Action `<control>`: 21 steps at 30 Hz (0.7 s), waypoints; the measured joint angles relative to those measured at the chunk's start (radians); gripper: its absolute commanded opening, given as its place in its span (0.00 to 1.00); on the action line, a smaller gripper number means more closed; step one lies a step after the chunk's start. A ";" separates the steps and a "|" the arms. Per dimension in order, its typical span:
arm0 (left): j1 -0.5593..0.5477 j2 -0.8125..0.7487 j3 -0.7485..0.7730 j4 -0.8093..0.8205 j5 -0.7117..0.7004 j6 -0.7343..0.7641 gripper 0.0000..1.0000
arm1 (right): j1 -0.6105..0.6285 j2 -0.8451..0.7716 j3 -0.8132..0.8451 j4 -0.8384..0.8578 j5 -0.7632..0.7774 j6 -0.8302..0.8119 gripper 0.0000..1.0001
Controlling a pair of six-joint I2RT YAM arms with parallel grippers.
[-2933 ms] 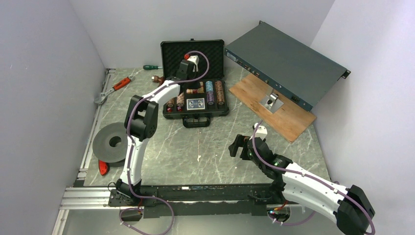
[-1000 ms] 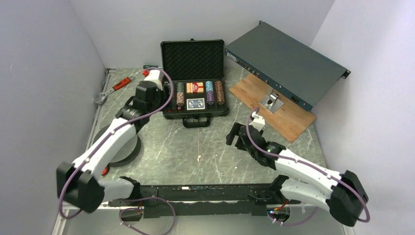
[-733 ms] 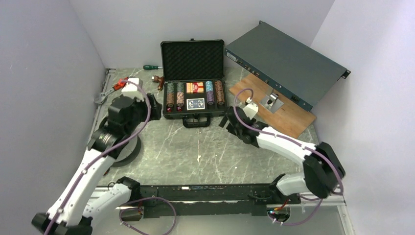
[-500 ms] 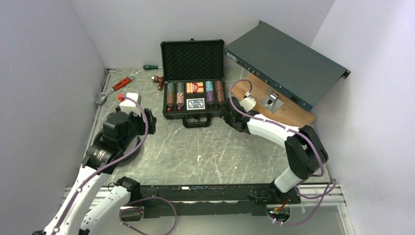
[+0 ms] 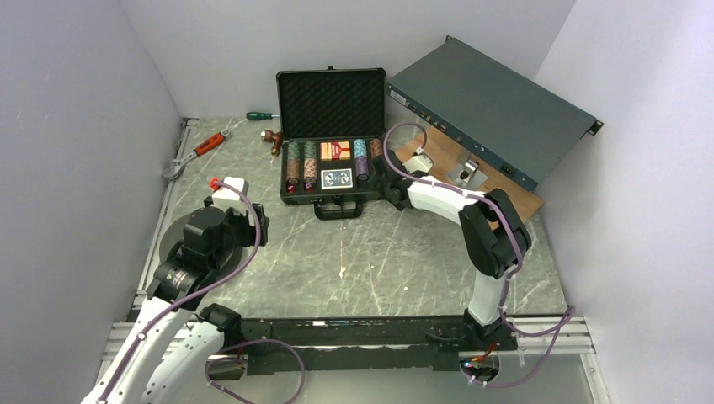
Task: Pack up texas hold em set
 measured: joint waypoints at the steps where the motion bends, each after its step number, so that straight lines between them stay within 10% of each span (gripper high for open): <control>1: 0.000 0.000 0.000 0.000 0.001 0.000 0.77 | -0.003 0.016 0.008 -0.002 0.005 0.007 0.76; 12: 0.000 0.000 0.000 0.001 0.015 0.006 0.76 | -0.009 0.077 0.029 -0.001 0.032 0.039 0.50; 21: 0.000 0.000 0.000 0.002 0.016 0.011 0.76 | -0.009 0.084 0.027 0.024 0.028 0.000 0.54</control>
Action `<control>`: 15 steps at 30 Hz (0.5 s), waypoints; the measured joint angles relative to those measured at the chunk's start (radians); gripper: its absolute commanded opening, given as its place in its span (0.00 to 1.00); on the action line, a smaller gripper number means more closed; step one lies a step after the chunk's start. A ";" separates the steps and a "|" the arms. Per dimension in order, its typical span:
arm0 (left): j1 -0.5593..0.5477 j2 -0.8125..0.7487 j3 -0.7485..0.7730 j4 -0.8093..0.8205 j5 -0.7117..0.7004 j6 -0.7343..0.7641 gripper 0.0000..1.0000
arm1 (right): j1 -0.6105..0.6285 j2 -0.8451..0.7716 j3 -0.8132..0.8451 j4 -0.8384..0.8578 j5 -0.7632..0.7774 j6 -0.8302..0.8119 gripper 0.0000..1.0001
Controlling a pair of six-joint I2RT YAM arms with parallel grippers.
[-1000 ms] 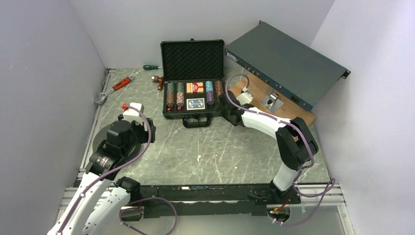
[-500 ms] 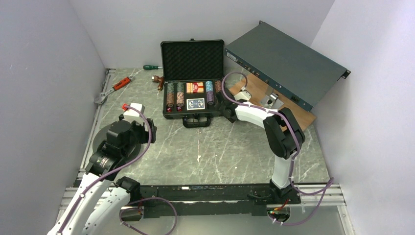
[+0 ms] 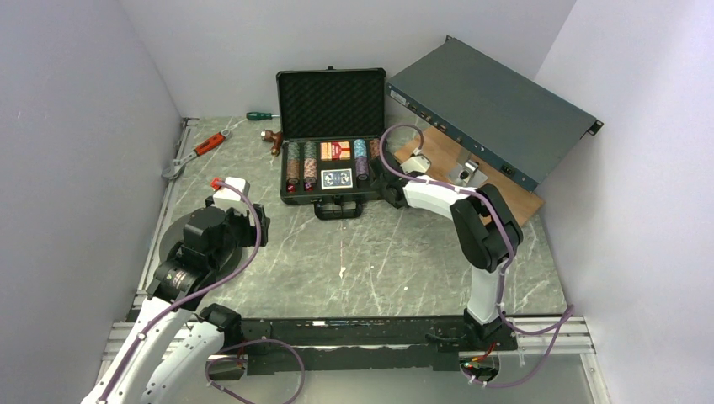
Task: Pack up texas hold em set
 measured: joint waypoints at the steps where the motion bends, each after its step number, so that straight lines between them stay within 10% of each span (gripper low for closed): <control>1: 0.000 0.000 0.000 0.000 0.000 0.000 0.76 | 0.000 0.004 0.001 0.006 0.000 -0.009 0.56; 7: 0.000 0.002 0.000 0.000 0.000 0.000 0.76 | -0.005 0.046 0.022 0.032 -0.009 -0.052 0.55; 15: 0.000 0.011 0.000 0.001 0.000 0.002 0.76 | -0.013 0.043 0.020 0.014 -0.025 -0.077 0.12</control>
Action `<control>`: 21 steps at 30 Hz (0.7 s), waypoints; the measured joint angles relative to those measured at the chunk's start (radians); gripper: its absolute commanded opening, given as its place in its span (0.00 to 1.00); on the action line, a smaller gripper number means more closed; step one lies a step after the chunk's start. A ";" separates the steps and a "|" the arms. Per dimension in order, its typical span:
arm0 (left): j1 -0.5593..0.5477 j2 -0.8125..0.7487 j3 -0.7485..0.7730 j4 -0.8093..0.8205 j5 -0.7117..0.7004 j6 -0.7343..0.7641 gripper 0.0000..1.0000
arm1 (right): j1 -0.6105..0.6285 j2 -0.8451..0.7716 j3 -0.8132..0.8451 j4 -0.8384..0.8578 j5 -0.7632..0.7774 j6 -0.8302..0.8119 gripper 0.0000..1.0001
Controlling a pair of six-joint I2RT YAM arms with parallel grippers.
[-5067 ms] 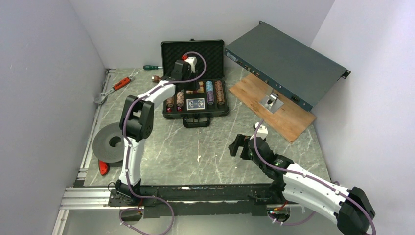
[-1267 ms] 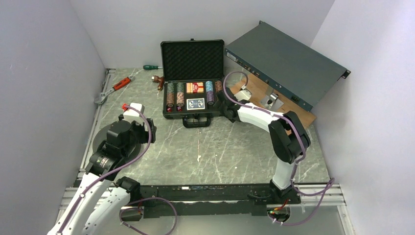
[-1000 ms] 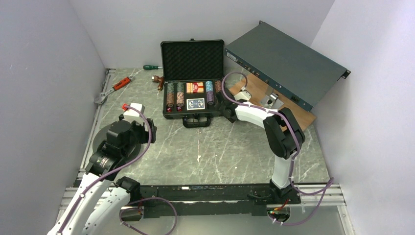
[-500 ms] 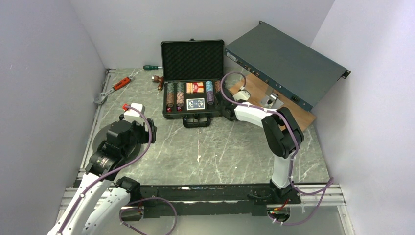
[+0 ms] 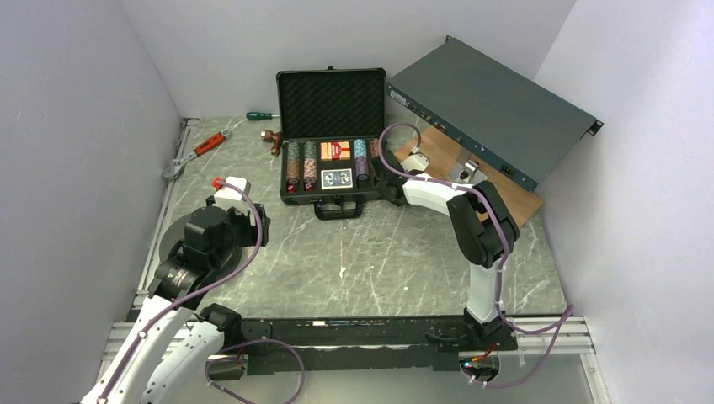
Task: Pack up texas hold em set
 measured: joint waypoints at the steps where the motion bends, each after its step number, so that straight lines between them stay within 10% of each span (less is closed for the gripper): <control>1: 0.000 0.000 0.000 0.000 0.000 0.002 0.76 | -0.002 -0.004 -0.006 0.005 -0.003 0.005 0.09; 21: 0.003 0.014 0.000 0.006 0.000 0.006 0.76 | 0.046 -0.140 -0.254 0.235 0.003 -0.032 0.00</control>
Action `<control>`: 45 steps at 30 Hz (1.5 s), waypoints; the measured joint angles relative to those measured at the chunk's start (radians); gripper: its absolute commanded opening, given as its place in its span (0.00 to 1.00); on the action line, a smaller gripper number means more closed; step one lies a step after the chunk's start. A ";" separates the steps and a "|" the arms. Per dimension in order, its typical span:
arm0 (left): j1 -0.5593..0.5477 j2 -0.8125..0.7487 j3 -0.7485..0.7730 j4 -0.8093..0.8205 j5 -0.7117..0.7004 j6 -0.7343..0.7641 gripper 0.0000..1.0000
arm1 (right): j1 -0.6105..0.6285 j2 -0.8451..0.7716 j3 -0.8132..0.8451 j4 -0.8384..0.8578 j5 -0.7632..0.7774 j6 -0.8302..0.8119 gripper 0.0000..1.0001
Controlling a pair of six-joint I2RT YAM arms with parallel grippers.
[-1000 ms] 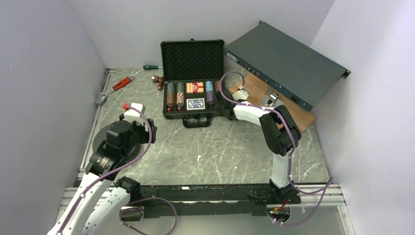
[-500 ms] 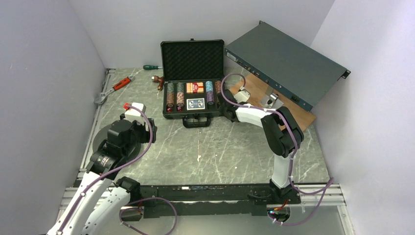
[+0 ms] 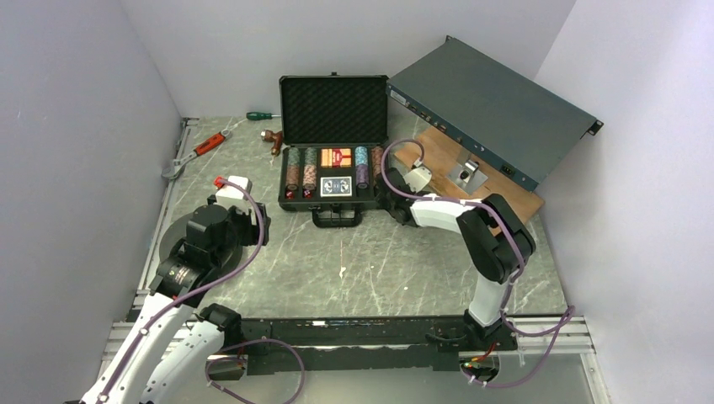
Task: Pack up texas hold em set
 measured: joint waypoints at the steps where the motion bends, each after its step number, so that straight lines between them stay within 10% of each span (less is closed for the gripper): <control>1: 0.000 0.002 0.000 0.000 0.000 0.000 0.75 | 0.005 -0.017 -0.019 -0.004 -0.001 0.000 0.00; 28: 0.005 0.034 0.002 -0.002 -0.002 0.009 0.76 | 0.143 -0.633 -0.518 -0.222 -0.039 0.058 0.00; 45: 0.010 0.280 0.309 -0.005 0.018 -0.017 0.78 | 0.149 -0.756 -0.539 -0.347 0.003 0.015 0.69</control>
